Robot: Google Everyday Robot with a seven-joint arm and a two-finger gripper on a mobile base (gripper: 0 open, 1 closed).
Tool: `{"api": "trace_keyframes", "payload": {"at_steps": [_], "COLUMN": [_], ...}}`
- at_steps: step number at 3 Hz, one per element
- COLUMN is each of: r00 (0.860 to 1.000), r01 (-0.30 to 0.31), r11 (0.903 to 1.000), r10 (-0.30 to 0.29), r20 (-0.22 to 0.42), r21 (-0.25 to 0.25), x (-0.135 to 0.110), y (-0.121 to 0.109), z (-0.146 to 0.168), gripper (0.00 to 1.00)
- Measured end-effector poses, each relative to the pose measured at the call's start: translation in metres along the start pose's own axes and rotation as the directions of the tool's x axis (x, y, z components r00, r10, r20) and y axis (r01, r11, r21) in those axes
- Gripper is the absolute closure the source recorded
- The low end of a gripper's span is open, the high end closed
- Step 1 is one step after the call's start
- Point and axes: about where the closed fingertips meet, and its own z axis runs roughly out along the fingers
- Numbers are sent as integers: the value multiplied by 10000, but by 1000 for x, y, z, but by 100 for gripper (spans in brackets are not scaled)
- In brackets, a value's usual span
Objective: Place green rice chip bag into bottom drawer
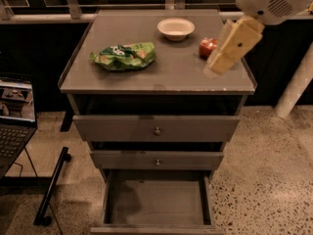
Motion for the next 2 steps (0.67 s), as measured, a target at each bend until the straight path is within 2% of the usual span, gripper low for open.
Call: {"api": "trace_keyframes", "payload": {"at_steps": [1, 2], "r00": [9897, 9751], "r01": [-95, -37], "r11": [9966, 9868], "r10": [211, 396], "r20": [1415, 2183], "r21": [-815, -1621], "x": [-17, -40], "y": [-33, -53], "z": [65, 119], "gripper": [0, 0]}}
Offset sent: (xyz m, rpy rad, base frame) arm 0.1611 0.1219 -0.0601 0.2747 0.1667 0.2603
